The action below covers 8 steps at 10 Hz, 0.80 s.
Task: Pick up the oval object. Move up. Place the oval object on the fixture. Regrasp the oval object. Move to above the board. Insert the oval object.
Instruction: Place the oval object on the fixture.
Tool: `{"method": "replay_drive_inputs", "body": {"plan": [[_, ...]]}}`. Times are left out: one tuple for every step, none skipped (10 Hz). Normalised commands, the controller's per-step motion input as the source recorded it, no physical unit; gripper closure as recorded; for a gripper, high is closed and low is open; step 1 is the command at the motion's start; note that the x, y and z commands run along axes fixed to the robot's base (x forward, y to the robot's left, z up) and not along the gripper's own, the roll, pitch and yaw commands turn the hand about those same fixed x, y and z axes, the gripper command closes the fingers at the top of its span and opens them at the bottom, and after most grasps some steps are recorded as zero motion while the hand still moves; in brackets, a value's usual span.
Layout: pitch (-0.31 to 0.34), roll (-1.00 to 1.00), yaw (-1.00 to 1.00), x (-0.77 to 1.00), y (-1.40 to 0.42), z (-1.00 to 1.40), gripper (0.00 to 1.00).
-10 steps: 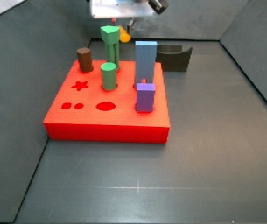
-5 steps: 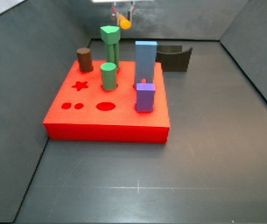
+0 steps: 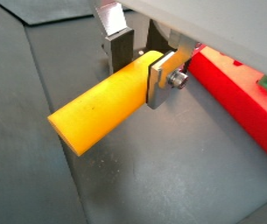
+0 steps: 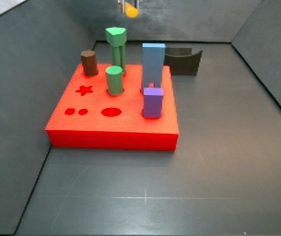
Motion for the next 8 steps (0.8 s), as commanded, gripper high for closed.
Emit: {"method": "replay_drive_inputs", "body": {"plan": [[0.082,0.09,0.01,-0.03,-0.01,0.77,1.00],[0.084,0.09,0.01,-0.03,0.00,0.64,1.00],[0.088,0.08,0.01,-0.02,0.00,0.46,1.00],[0.100,0.08,0.01,-0.01,0.00,0.28,1.00],[0.110,0.09,0.02,0.00,0.00,0.19,1.00],[-0.459,0.51,-0.93,0.71,-1.00,0.12,1.00],[-0.445,0.49,-0.87,0.71,-1.00,0.10,1.00],[-0.338,0.42,-0.64,0.68,-1.00,0.08,1.00]]}}
